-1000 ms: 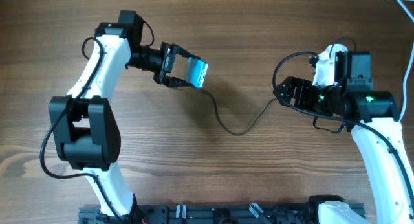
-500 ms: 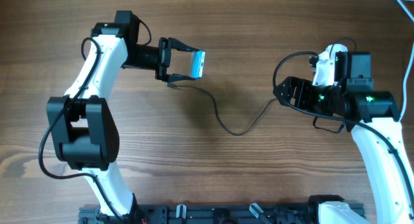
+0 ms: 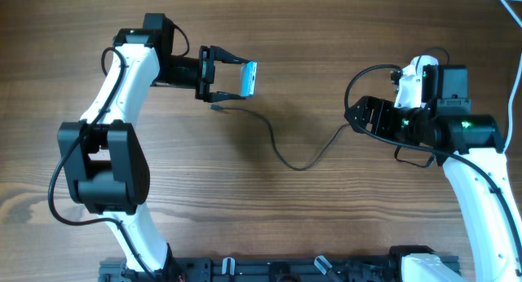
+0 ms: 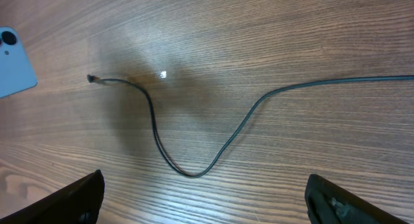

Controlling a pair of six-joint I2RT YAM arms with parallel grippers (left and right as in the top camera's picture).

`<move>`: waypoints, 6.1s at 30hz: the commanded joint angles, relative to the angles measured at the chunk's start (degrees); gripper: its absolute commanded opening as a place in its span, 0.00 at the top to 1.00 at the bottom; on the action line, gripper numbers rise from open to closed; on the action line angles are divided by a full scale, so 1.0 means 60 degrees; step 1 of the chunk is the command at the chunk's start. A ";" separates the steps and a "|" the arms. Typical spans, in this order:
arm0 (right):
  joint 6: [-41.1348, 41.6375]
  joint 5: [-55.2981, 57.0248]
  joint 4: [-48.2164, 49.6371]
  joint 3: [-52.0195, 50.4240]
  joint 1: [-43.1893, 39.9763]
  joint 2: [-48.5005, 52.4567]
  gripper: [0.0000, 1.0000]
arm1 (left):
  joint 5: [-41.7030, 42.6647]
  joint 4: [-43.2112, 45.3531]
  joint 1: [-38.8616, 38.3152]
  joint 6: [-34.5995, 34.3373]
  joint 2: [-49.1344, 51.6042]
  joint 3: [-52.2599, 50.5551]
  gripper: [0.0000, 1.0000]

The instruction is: Plug charger to phone and switch on socket

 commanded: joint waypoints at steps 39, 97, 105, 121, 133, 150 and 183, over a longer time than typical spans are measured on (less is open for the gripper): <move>0.0237 0.0047 -0.0004 0.0178 0.0040 0.0073 0.00 | -0.0211 -0.0029 0.0044 -0.0026 -0.0302 0.0219 0.96; 0.5362 0.0809 0.7413 0.0178 0.5268 0.3719 0.78 | -0.4044 0.1016 -0.1290 -0.0568 -0.0302 0.0219 0.96; 0.5399 0.0805 0.7420 0.0178 0.5268 0.3719 0.91 | -0.4044 0.1016 -0.1290 -0.0565 -0.0302 0.0219 0.96; 0.5686 0.0612 0.7461 0.0178 0.5257 0.3716 0.96 | -0.4036 0.1013 -0.1290 -0.0561 -0.0302 0.0219 0.02; 0.6062 0.0069 0.7420 0.0178 0.4404 0.3282 0.96 | -0.3501 0.1559 -0.0594 0.2255 -0.0302 0.0219 0.00; 1.3621 0.1082 0.9224 0.0175 0.3920 0.2776 0.96 | -0.0812 0.3402 0.0328 0.3931 -0.0302 0.0219 0.00; 1.4888 0.3187 1.2389 0.0178 0.5639 0.4237 0.96 | -0.1785 0.5563 -0.0193 -0.1770 -0.0302 0.0219 0.77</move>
